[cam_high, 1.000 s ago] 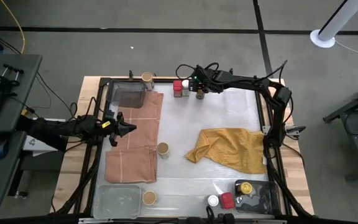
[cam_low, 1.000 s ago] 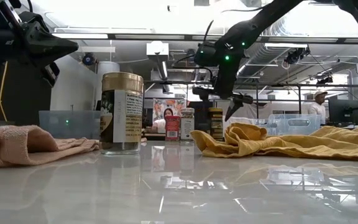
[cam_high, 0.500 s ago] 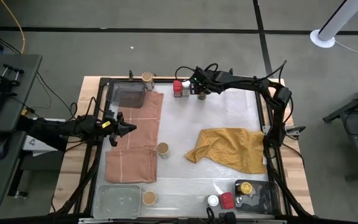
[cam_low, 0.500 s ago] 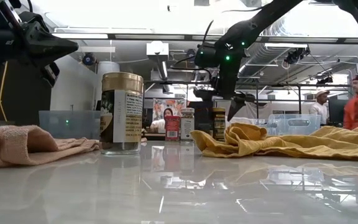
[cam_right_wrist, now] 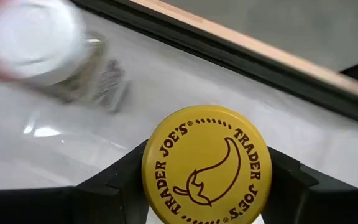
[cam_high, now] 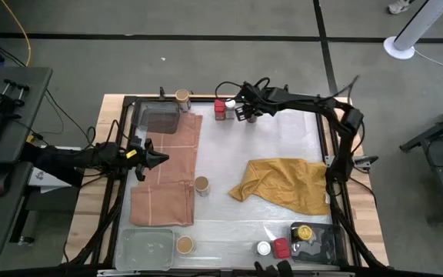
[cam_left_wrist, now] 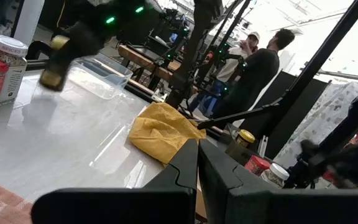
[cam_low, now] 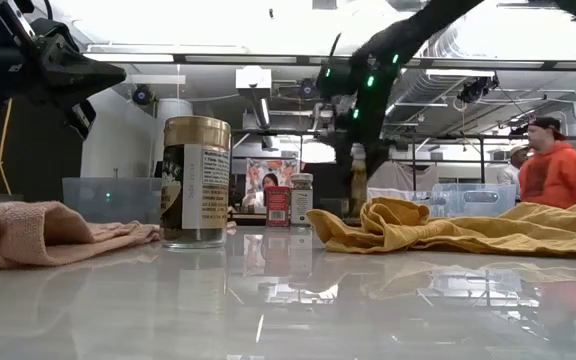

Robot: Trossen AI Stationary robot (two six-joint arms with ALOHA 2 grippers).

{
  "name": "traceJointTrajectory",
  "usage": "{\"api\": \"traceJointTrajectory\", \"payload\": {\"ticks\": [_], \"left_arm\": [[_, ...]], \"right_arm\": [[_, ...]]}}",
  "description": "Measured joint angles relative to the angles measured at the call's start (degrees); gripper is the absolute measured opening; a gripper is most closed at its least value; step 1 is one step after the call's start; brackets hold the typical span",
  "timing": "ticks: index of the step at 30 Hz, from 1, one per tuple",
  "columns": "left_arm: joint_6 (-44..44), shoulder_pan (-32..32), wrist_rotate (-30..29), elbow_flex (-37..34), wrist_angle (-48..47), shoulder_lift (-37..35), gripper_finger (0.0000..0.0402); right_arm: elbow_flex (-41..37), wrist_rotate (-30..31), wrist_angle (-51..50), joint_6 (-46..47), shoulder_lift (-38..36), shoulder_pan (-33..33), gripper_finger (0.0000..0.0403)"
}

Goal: Sort spices by type
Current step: Put the yellow seasoning bottle into the bottom black bin

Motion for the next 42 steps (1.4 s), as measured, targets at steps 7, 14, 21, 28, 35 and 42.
{"api": "traceJointTrajectory", "payload": {"ticks": [7,14,21,28,35,42], "left_arm": [[0.0,0.0,0.0,0.0,0.0,0.0,0.0],[0.0,0.0,0.0,0.0,0.0,0.0,0.0],[0.0,0.0,0.0,0.0,0.0,0.0,0.0],[0.0,0.0,0.0,0.0,0.0,0.0,0.0],[0.0,0.0,0.0,0.0,0.0,0.0,0.0],[0.0,0.0,0.0,0.0,0.0,0.0,0.0]], "right_arm": [[0.0,-0.8,-13.4,-5.0,-15.9,8.4,0.0216],[-0.1,-4.0,-26.5,12.3,-27.6,29.6,0.0216],[-0.2,-8.8,-35.1,49.5,-28.2,56.7,0.0216],[-0.2,-10.6,-36.0,75.2,-27.8,77.2,0.0216],[-0.2,-12.6,-40.2,83.0,-26.0,90.5,0.0216],[-0.2,-11.3,-40.6,82.3,-19.6,99.2,0.0216]]}}
